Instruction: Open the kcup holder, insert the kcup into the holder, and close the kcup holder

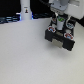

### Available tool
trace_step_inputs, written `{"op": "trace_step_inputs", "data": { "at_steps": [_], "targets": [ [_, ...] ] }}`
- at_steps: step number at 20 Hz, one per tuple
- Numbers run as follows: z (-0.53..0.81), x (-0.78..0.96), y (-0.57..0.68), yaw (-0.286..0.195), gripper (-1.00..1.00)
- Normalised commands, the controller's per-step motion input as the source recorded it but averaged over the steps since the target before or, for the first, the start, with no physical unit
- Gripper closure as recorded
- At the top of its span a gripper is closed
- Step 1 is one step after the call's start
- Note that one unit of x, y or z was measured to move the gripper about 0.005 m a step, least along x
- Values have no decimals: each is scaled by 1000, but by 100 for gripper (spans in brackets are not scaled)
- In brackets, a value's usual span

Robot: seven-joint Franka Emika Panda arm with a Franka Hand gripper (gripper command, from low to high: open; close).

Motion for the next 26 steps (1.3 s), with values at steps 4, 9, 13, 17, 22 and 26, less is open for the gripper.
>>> {"op": "trace_step_inputs", "data": {
  "at_steps": [4,9,13,17,22,26],
  "targets": [
    [80,86,262,0,100],
    [163,11,85,2,100],
    [-40,9,29,8,100],
    [-41,2,62,12,100],
    [-10,9,37,3,100],
    [153,263,-12,-23,100]
  ]
}}
